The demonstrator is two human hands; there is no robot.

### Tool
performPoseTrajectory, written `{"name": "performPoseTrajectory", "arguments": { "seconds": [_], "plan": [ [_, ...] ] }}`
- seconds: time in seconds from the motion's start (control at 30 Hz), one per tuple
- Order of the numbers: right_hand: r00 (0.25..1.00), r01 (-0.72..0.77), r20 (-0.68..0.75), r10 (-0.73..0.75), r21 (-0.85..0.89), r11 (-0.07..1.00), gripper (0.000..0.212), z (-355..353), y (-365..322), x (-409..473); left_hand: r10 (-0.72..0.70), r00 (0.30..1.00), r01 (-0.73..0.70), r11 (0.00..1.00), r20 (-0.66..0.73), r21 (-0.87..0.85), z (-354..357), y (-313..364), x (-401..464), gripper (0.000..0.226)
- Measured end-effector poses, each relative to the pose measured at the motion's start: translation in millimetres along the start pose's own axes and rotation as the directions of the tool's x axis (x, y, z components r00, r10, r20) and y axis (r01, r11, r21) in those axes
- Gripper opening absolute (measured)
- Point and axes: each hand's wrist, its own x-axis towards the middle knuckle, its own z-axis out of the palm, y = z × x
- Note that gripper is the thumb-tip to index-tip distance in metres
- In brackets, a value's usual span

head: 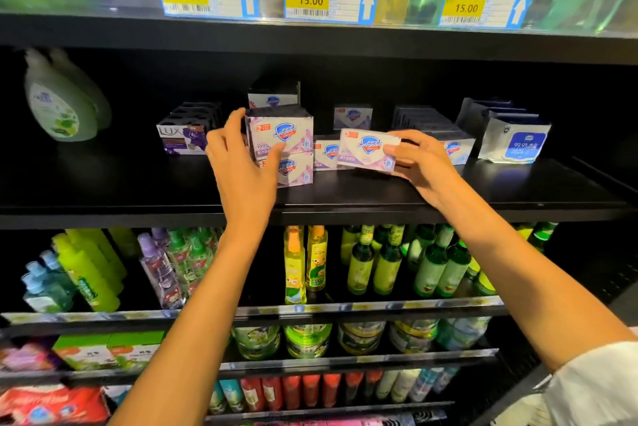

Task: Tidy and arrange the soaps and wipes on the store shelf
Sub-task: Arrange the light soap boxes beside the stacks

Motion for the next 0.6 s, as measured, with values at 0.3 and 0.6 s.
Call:
{"name": "performPoseTrajectory", "arguments": {
  "seconds": [0.3,0.6],
  "plan": [
    [0.988,0.084,-0.138,-0.071,0.093,0.992,0.023,0,-4,4,0.004,0.998,-0.004,1.0,0.064,-0.001,-2,-4,4,0.055],
    [0.961,0.088,-0.27,-0.056,0.109,0.99,0.036,9,-15,58,0.064,0.998,-0.062,0.995,0.021,-0.08,-9,-1,0,0.052]
  ]
}}
